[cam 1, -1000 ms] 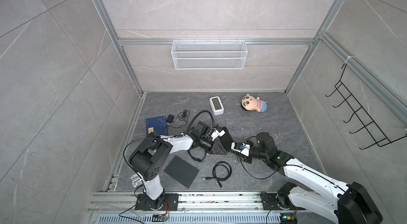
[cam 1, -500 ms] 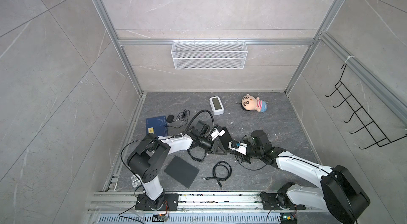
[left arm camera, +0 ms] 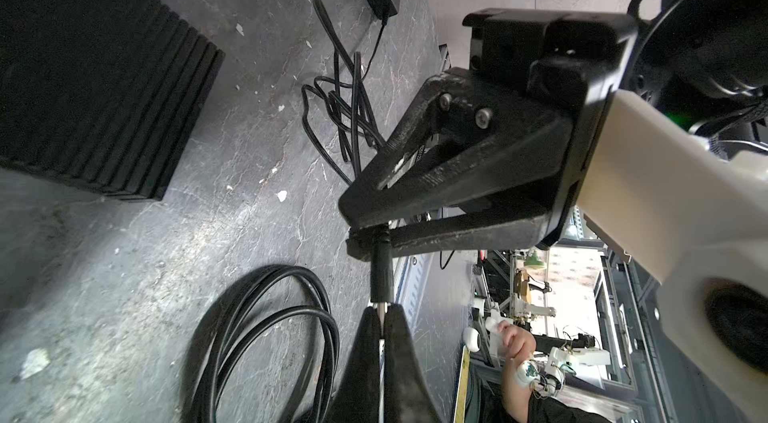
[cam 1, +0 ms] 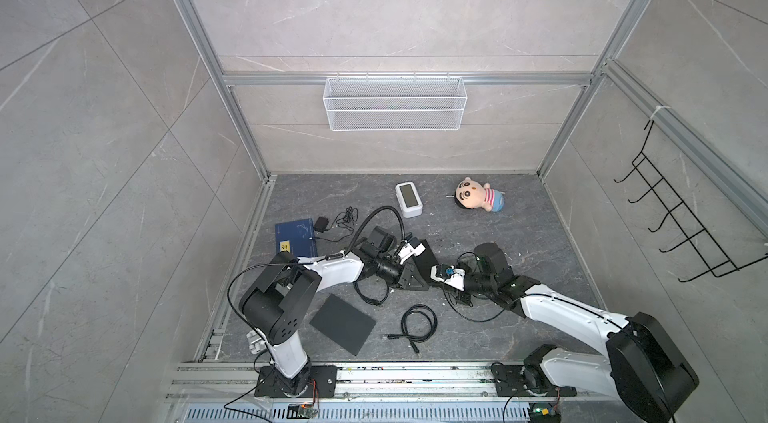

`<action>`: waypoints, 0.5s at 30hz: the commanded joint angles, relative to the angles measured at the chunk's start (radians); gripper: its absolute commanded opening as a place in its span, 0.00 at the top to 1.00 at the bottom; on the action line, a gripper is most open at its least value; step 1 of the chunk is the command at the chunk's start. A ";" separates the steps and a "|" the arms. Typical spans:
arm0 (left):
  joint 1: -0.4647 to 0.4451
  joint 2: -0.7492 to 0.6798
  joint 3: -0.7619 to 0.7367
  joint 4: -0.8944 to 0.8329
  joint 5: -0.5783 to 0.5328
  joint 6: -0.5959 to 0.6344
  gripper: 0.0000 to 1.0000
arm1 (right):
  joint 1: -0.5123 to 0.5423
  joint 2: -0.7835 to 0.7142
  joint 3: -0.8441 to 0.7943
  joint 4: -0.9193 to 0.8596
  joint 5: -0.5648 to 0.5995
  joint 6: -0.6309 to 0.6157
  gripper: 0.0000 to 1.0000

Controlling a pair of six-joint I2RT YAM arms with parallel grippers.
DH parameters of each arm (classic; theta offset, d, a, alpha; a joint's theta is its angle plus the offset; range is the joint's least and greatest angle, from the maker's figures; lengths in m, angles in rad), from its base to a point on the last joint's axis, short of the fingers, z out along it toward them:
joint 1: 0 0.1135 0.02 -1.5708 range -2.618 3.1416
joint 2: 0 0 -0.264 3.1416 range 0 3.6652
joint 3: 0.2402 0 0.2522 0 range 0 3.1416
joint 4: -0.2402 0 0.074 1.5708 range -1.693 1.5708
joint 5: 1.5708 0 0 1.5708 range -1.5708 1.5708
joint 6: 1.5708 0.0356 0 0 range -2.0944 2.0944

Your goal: Insert the plug into the switch port

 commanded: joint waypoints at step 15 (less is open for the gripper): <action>0.118 -0.121 0.101 -0.034 -0.374 -0.059 0.43 | 0.001 0.015 0.187 -0.377 0.158 0.243 0.96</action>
